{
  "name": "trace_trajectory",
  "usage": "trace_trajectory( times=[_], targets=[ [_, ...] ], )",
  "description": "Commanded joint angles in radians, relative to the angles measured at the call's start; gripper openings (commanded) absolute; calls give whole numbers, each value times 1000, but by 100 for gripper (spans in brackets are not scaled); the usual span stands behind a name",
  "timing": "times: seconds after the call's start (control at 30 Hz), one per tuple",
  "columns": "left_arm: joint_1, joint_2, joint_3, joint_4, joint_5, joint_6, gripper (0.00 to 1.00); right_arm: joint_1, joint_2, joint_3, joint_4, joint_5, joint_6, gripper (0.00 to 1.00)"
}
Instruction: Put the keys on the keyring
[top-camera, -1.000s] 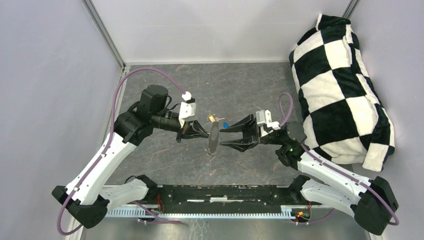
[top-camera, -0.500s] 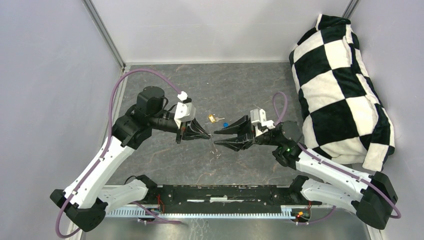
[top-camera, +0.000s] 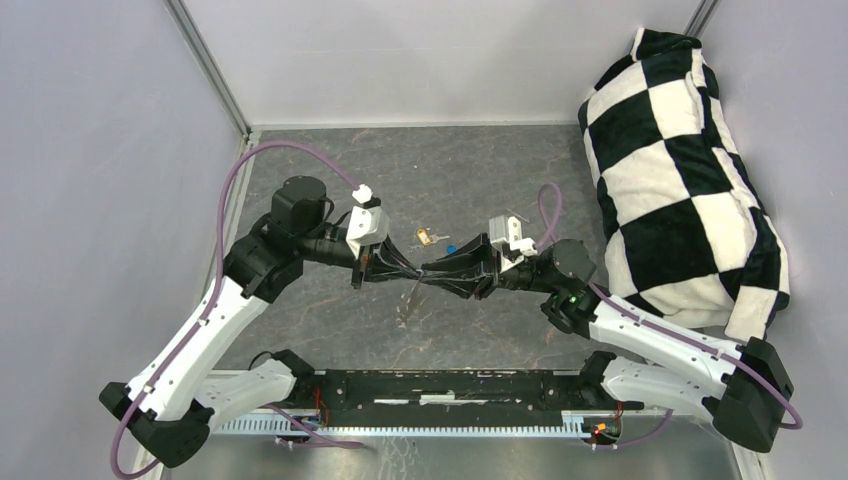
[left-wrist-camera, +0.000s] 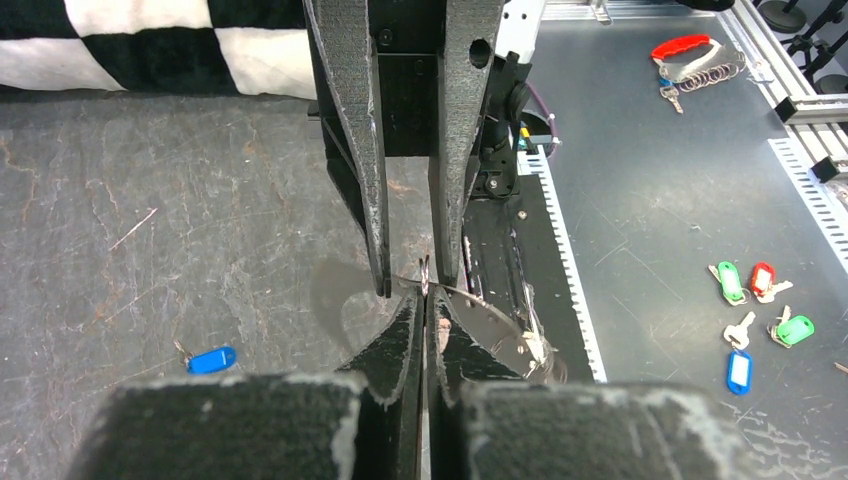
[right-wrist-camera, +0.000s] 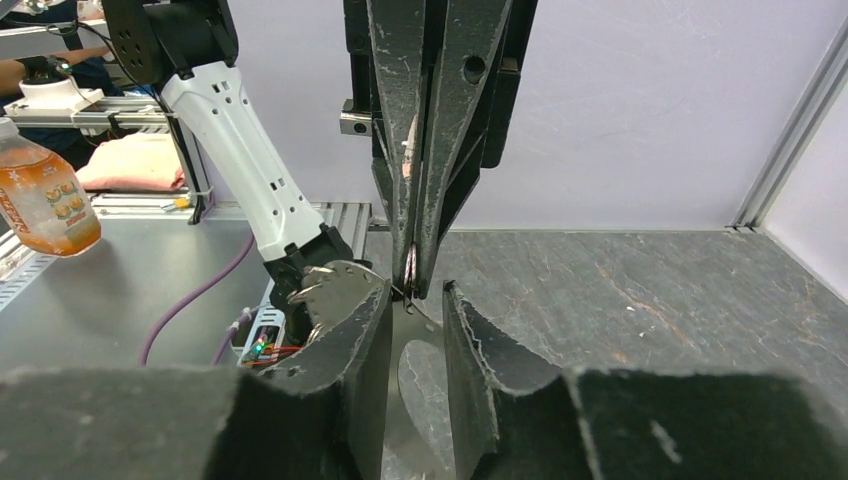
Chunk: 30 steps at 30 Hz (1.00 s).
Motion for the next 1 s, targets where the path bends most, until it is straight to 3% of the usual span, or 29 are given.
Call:
trace_trajectory(
  times=[0.0, 0.2, 0.23, 0.33, 0.37, 0.57, 0.97],
  targets=[
    [-5, -27, -10, 53, 51, -25, 2, 9, 8, 52, 7, 45, -16, 29],
    [-5, -32, -22, 52, 57, -22, 2, 13, 8, 69, -19, 55, -34, 1],
    [-5, -33, -25, 50, 57, -24, 3, 13, 7, 73, -29, 58, -36, 1],
    [-5, -38, -29, 21, 37, -7, 27, 13, 1, 87, -77, 71, -57, 1],
    [-5, -39, -24, -4, 29, 23, 30, 13, -3, 94, -98, 77, -68, 1],
    [-5, -57, -4, -141, -35, 167, 36, 13, -27, 114, -187, 43, -111, 1],
    [-5, -91, 2, -152, 17, 165, 33, 13, -4, 103, -118, -71, -31, 1]
  ],
)
